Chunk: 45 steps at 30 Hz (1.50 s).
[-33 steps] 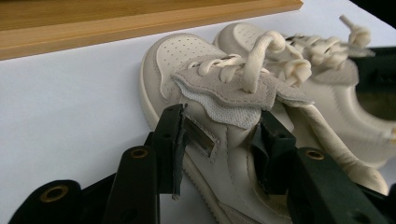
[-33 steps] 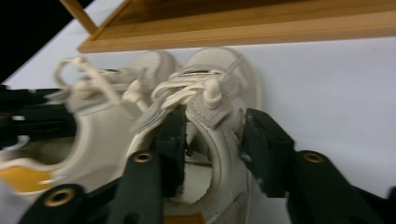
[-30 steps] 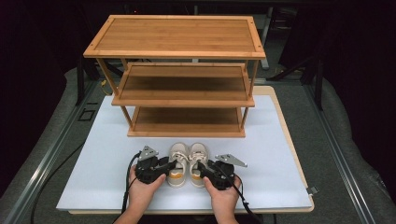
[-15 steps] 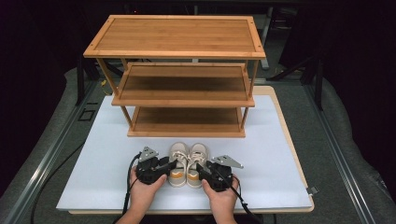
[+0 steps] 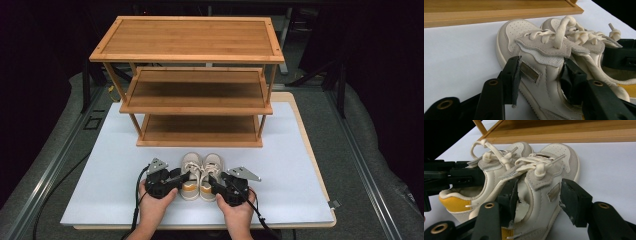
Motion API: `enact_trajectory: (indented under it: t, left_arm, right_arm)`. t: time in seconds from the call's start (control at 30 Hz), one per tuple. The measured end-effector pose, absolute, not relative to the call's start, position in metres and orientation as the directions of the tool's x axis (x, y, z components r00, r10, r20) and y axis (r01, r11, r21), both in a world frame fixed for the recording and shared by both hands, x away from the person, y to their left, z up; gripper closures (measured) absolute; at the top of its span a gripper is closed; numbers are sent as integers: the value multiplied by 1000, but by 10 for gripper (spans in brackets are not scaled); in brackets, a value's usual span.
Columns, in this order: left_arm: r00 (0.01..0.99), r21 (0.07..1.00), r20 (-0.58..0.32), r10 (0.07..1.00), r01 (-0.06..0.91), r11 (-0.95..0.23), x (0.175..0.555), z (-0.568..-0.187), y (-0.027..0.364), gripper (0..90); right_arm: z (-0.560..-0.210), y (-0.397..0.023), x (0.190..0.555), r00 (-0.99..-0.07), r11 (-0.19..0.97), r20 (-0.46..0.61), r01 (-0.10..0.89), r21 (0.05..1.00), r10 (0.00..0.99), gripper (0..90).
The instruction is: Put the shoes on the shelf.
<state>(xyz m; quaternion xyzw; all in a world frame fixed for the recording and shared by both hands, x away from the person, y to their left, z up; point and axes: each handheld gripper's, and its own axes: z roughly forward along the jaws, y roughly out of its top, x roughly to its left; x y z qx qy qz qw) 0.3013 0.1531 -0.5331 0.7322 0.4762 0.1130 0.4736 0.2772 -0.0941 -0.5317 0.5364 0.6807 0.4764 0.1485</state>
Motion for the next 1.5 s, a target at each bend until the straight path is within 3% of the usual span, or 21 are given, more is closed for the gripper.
enact_trajectory:
  t: [0.27,0.57,1.07,1.5]
  left_arm:
    - [499,812,-281,820,579,-75,299,-535,151,528]
    - [469,823,-303,829,568,-21,297,-540,149,520]
    - [403,836,-353,845,542,91,288,-547,144,529]
    - [407,841,-349,844,534,90,288,-548,145,524]
  right_arm:
    - [-533,-91,274,-367,-20,266,554,833,891,453]
    - [-537,-85,272,-329,-45,245,515,856,912,509]
    - [-540,-80,273,-265,-95,282,551,829,922,553]
    - [-549,-82,270,-226,-218,383,527,821,896,522]
